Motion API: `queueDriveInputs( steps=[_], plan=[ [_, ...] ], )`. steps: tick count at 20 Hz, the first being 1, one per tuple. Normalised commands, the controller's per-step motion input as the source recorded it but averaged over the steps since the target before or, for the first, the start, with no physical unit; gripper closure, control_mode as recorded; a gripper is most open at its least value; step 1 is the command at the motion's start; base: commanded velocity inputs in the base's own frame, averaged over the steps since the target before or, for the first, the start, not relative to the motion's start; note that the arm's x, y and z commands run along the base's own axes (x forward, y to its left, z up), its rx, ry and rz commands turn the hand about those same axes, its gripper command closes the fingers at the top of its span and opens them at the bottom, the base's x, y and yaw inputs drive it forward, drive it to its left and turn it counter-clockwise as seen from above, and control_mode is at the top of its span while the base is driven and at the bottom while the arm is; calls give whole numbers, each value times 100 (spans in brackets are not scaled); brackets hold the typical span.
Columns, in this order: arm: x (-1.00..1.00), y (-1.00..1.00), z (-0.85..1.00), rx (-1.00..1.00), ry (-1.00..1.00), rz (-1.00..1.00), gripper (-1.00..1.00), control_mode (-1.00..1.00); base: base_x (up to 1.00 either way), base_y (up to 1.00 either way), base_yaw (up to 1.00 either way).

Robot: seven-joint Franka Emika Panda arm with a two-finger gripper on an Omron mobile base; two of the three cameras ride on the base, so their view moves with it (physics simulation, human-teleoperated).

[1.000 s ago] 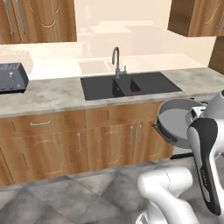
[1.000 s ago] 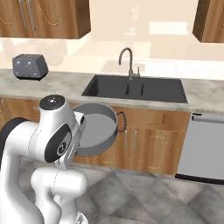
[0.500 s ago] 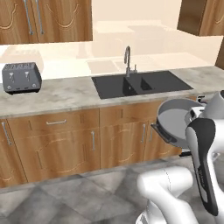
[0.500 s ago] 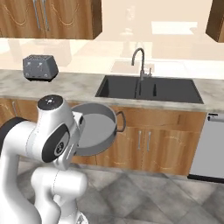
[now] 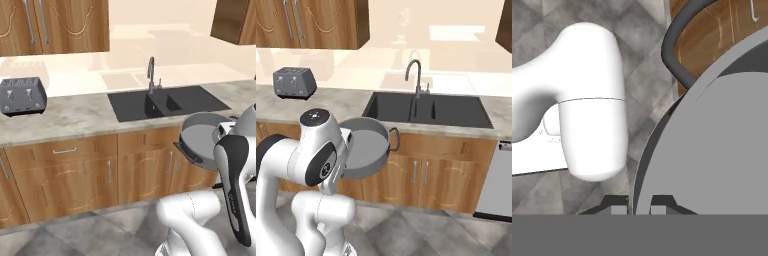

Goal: Move the pot and pan from the stove into the sink.

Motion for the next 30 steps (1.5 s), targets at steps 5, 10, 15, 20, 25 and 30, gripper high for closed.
queueDriveInputs(
  steps=[5, 10, 15, 20, 25, 30],
  plan=[
    [0, 0, 0, 0, 0, 0, 100, 100, 76, 15, 0],
    [0, 0, 0, 0, 0, 0, 100, 100, 78, 14, 0],
    [0, 0, 0, 0, 0, 0, 100, 100, 76, 14, 0],
    [0, 0, 0, 0, 0, 0, 100, 100, 73, 15, 0],
    [0, 0, 0, 0, 0, 0, 100, 100, 65, 11, 0],
    [0, 0, 0, 0, 0, 0, 100, 100, 33, 2, 0]
  ],
)
